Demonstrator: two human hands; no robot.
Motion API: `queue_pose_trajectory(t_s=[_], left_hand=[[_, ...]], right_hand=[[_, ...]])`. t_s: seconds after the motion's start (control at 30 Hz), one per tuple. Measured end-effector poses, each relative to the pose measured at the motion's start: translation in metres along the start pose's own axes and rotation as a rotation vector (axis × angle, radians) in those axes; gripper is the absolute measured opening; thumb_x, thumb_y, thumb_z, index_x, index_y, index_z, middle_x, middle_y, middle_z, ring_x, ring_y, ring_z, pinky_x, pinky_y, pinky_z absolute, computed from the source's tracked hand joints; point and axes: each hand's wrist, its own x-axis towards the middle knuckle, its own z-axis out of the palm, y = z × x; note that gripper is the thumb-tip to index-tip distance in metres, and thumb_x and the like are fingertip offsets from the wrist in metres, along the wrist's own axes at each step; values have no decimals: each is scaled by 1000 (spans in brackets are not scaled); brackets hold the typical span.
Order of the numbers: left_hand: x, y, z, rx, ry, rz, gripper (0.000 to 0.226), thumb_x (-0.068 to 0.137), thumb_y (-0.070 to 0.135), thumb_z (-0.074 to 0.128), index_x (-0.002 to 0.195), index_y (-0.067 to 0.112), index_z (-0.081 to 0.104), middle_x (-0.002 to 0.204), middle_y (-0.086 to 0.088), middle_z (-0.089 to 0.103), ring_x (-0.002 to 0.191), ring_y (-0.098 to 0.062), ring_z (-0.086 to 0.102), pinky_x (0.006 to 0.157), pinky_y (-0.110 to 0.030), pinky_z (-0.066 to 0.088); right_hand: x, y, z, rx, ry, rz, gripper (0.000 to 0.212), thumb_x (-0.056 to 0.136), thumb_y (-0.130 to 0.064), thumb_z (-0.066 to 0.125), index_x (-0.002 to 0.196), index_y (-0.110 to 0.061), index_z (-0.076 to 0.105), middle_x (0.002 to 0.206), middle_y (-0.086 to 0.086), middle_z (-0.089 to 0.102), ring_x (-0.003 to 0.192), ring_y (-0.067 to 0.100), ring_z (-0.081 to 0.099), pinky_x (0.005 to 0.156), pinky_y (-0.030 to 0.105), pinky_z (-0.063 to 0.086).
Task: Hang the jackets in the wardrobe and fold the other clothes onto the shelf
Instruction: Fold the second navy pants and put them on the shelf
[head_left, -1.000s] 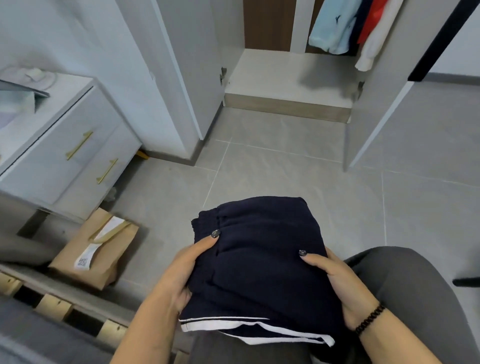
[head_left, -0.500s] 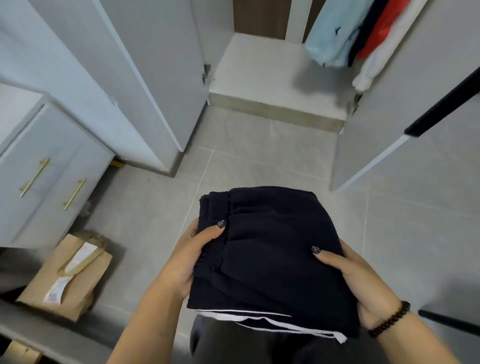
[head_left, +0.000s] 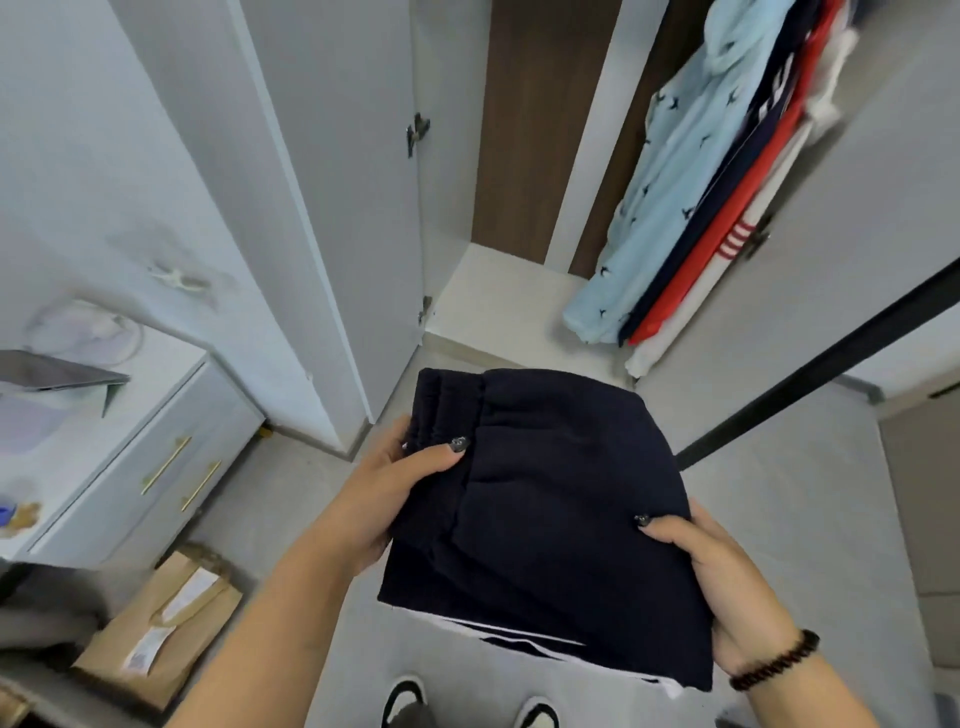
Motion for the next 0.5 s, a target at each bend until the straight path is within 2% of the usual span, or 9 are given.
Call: queue_pose_trajectory(t_s=[0.07, 0.13, 0.2, 0.3, 0.4, 0.5], left_hand=[[-8, 34, 7, 16, -16, 76, 49, 66, 35, 83, 113, 35, 68, 118, -1, 70, 105, -22, 69, 76, -26, 57], [-15, 64, 13, 50, -50, 144, 50, 67, 36, 81, 114, 38, 67, 117, 3, 70, 104, -19, 69, 76, -24, 57], [-22, 90, 15, 87, -79, 173, 48, 68, 40, 80, 114, 40, 66, 118, 5, 70, 105, -17, 69, 76, -23, 57], [-33, 121, 13, 137, -126, 205, 44, 68, 41, 79, 111, 39, 67, 117, 6, 70, 106, -17, 68, 77, -22, 56], [-37, 143, 9, 183, -164, 248, 44, 71, 29, 77, 113, 35, 66, 117, 4, 70, 106, -18, 68, 76, -22, 54], [-31, 163, 11, 176, -179, 278, 51, 73, 14, 70, 120, 31, 63, 118, 2, 70, 106, -19, 68, 75, -23, 54]], right_hand=[[-12, -29, 14, -20, -6, -60, 52, 62, -15, 67, 113, -25, 66, 113, 9, 70, 98, 32, 69, 77, 42, 55], [-23, -54, 27, -38, -5, -140, 51, 61, -16, 68, 110, -28, 69, 113, 7, 70, 99, 30, 69, 74, 39, 56], [-33, -74, 40, -63, -3, -215, 47, 61, -16, 68, 105, -30, 71, 112, 5, 71, 98, 28, 69, 70, 36, 57], [-43, -95, 57, -74, -8, -280, 45, 58, -17, 70, 102, -29, 72, 111, 6, 71, 97, 28, 70, 74, 38, 55], [-46, -112, 71, -102, -14, -325, 50, 53, -21, 72, 102, -28, 72, 109, 7, 72, 95, 30, 70, 76, 39, 53], [-46, -133, 80, -118, -14, -377, 44, 58, -18, 69, 100, -30, 73, 107, 6, 73, 93, 27, 71, 71, 36, 54]])
